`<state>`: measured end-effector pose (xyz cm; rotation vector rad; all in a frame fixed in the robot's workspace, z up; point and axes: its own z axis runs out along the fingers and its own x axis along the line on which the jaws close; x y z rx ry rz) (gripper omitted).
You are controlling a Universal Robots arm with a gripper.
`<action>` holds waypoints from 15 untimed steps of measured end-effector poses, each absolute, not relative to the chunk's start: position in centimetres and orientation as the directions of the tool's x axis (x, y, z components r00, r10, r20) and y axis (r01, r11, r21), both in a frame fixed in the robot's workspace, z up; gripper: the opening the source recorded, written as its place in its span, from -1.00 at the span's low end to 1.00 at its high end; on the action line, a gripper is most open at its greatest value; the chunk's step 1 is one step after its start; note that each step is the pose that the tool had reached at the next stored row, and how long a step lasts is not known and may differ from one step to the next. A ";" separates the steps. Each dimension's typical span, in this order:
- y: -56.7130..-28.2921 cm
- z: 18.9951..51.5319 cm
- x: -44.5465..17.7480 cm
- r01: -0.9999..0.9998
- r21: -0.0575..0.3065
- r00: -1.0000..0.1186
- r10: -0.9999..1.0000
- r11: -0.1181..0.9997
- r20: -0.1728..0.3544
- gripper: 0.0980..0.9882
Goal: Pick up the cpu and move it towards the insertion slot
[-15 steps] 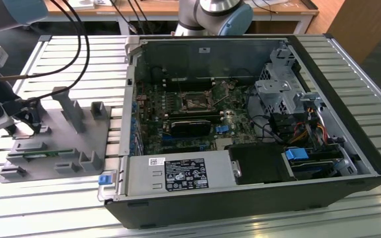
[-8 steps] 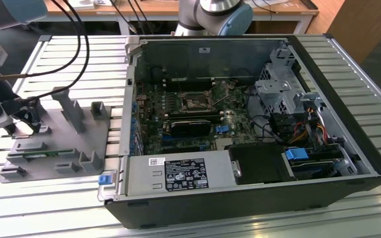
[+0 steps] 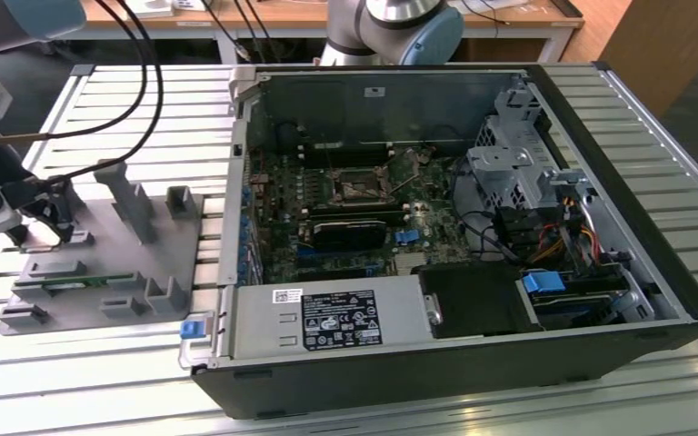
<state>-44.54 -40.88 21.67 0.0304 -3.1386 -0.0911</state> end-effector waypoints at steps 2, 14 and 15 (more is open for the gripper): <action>-40.9 21.7 -44.5 -0.019 0.058 -1.000 -0.019 0.998 0.001 0.00; -40.9 22.1 -44.5 -0.019 0.058 -1.000 -0.019 0.998 0.001 0.00; -40.9 22.1 -44.5 -0.019 0.058 -1.000 -0.019 0.998 0.001 0.00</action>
